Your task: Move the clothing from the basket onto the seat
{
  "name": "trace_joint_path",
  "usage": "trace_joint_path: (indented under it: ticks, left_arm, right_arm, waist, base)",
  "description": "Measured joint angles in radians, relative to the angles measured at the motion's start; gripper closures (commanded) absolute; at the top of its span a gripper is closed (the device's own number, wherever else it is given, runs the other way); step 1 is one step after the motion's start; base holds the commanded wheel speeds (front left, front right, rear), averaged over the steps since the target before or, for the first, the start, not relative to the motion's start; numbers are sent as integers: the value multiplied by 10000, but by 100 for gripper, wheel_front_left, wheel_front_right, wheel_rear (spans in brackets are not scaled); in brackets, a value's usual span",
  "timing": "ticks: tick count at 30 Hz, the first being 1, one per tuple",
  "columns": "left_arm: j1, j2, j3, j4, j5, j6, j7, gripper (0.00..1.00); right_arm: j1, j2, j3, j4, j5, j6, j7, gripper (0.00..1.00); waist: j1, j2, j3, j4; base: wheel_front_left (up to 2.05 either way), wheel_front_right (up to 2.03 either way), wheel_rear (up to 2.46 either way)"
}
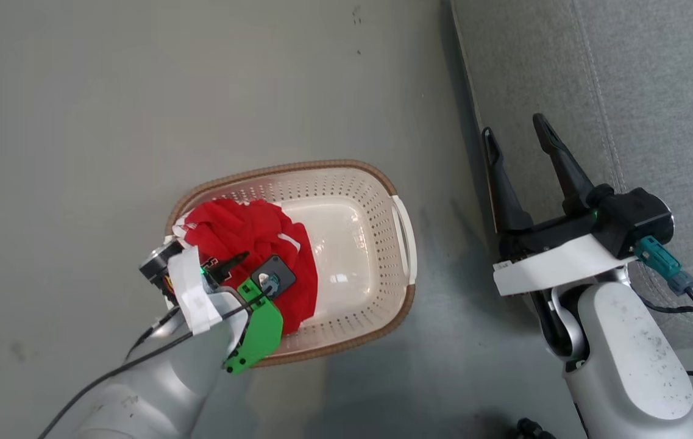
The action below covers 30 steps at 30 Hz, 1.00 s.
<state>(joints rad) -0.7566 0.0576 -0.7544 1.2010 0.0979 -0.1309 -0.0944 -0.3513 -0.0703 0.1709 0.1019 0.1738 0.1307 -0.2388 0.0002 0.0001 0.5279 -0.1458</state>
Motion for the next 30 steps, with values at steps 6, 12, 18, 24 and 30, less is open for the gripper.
trace_joint_path:
  ticks: [6, 12, 18, 24, 30]
  left_arm:
    - [-822, 272, -322, 479, 209, -2, 393, 0]
    - [-1254, 500, -633, 698, 203, -4, 895, 0]
    - [-1607, 767, -1104, 802, 257, -4, 1551, 0]
    - [-2001, 1080, -1774, 848, 479, -4, 2059, 0]
    - [-2287, 1348, -1860, 867, 435, 94, 2648, 23]
  right_arm:
    - [-327, 52, 176, 136, 178, 0, -142, 0]
    - [-583, 119, 326, 209, 374, 0, -203, 0]
    - [-836, 148, 491, 113, 569, 0, -228, 0]
    - [-1017, 176, 673, -13, 713, 0, -230, 0]
    - [-1120, 190, 832, -71, 997, 0, -230, 0]
  waist:
    - [0, 0, 1010, -353]
    - [1, 0, 1909, -670]
    - [1, 0, 2644, -910]
    - [0, 0, 3260, -1110]
    - [0, 0, 3771, -1365]
  base:
    - [0, 0, 0]
    - [0, 0, 0]
    - [0, 0, 0]
    - [0, 0, 0]
    - [0, 0, 0]
